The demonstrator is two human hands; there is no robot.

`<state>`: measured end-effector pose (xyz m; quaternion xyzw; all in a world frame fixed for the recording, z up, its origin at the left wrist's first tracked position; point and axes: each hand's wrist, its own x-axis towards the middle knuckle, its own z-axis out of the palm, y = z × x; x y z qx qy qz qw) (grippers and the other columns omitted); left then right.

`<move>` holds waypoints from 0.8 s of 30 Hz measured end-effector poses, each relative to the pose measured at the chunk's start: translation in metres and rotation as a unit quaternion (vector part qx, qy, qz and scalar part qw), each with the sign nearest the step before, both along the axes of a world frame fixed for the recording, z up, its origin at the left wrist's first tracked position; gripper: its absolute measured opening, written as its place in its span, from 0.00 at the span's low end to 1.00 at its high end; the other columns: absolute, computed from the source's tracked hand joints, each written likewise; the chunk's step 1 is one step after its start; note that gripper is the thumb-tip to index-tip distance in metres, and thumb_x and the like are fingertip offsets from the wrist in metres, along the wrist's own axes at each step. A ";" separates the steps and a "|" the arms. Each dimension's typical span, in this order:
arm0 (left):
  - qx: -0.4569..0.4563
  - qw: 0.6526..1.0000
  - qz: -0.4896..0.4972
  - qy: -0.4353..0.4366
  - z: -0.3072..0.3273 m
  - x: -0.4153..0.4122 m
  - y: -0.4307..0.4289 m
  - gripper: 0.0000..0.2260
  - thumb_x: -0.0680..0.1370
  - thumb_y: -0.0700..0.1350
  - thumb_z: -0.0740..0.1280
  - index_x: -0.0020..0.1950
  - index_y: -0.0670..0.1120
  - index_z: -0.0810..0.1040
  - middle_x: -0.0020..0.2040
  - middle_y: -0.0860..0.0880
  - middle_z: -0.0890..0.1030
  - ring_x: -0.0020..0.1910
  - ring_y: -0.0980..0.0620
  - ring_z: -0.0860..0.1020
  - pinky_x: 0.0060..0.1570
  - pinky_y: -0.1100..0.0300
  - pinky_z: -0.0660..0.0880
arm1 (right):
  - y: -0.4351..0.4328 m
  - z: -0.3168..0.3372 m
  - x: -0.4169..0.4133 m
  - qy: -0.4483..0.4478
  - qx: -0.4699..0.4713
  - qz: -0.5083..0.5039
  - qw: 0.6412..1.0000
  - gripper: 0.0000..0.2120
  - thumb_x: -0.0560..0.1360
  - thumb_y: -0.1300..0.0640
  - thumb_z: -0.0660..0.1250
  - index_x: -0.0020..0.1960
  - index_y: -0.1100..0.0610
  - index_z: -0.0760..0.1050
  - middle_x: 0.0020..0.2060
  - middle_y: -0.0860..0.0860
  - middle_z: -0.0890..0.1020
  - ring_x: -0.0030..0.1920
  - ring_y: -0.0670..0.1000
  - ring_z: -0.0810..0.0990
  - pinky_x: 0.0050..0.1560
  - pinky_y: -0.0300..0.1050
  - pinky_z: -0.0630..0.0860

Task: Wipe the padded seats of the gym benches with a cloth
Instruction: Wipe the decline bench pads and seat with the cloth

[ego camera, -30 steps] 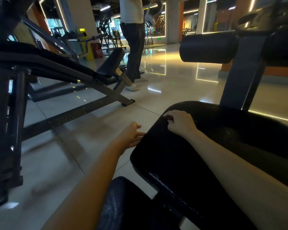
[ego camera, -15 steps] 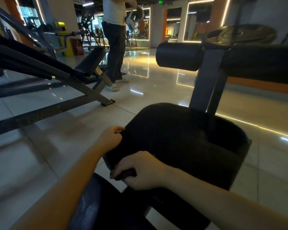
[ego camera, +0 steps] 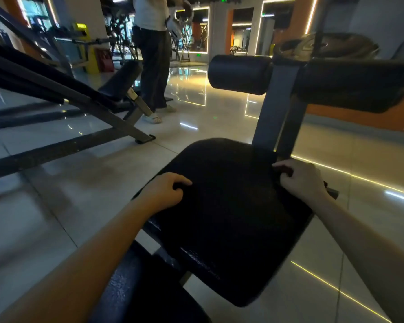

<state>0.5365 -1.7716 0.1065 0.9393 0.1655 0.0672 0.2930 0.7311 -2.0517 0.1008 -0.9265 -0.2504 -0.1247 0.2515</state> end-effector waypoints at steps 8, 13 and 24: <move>0.003 1.000 -0.004 -0.008 -0.004 0.032 -0.025 0.17 0.79 0.39 0.62 0.62 0.56 0.78 0.67 0.51 0.75 0.40 0.54 0.79 0.41 0.58 0.78 | 0.006 -0.011 -0.091 0.029 0.011 0.182 0.983 0.16 0.72 0.61 0.69 0.52 0.41 0.83 0.50 0.30 0.76 0.49 0.20 0.69 0.55 0.16 0.59; 0.011 1.000 -0.012 -0.022 -0.010 0.043 -0.042 0.17 0.77 0.38 0.63 0.62 0.54 0.80 0.71 0.50 0.71 0.65 0.51 0.73 0.63 0.57 0.71 | 0.017 -0.015 -0.138 0.128 0.003 0.293 0.947 0.15 0.69 0.53 0.67 0.52 0.40 0.84 0.51 0.29 0.79 0.59 0.27 0.73 0.65 0.29 0.68; -0.050 0.994 0.058 -0.084 0.034 0.064 -0.057 0.15 0.78 0.44 0.64 0.64 0.52 0.77 0.66 0.52 0.72 0.61 0.51 0.74 0.59 0.53 0.74 | 0.082 0.066 -0.062 0.105 -0.045 0.135 0.984 0.12 0.76 0.53 0.65 0.57 0.42 0.81 0.57 0.43 0.82 0.54 0.47 0.79 0.55 0.43 0.75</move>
